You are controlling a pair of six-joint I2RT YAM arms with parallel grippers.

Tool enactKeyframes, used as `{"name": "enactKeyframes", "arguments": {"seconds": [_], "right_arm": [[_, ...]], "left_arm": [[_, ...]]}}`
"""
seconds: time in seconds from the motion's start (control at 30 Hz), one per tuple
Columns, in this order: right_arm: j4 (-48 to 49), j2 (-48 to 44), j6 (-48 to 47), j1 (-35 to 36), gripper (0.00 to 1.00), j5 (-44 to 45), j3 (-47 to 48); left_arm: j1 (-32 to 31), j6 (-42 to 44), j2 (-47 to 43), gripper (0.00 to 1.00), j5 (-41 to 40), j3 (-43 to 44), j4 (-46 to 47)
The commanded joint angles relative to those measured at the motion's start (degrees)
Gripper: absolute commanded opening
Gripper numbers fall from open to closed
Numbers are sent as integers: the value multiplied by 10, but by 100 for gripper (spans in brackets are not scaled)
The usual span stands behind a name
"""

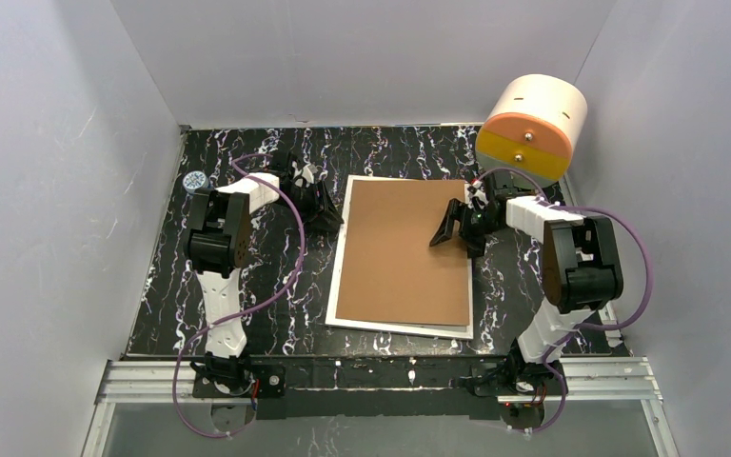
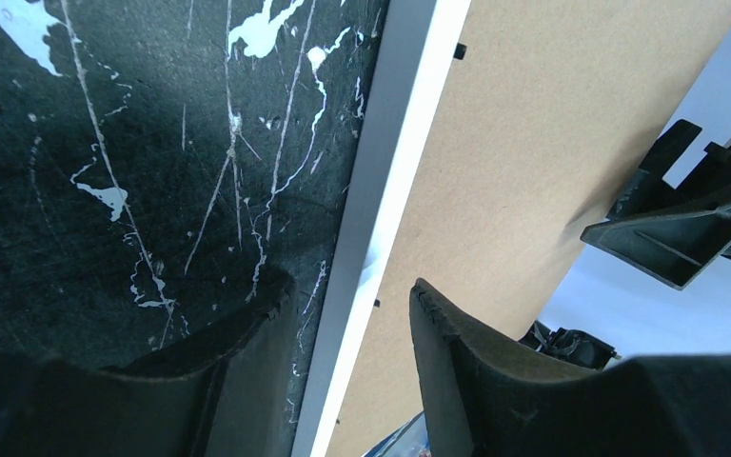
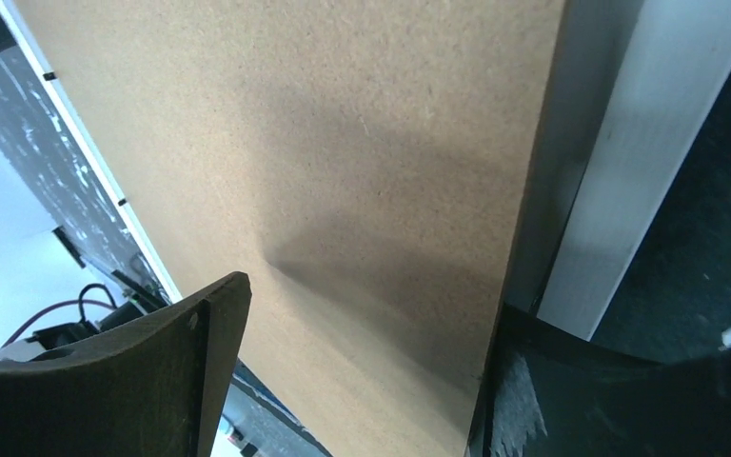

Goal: Put the photo into the frame

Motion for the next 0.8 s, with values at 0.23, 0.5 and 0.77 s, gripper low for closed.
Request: {"name": "enactKeyframes", "arguments": {"seconds": [0.23,0.5,0.77], "right_arm": [[-106,-22,-4,-3,80,93,25],[-174,-39,54,-5,85,84,80],[-182,-41,60,-8,80,128,74]], "left_arm": [[-6,21,5,46,-41,0,-25],[-6,24,2,46,-42,0,-27],[-6,24,5,47,-41,-1,-27]]}}
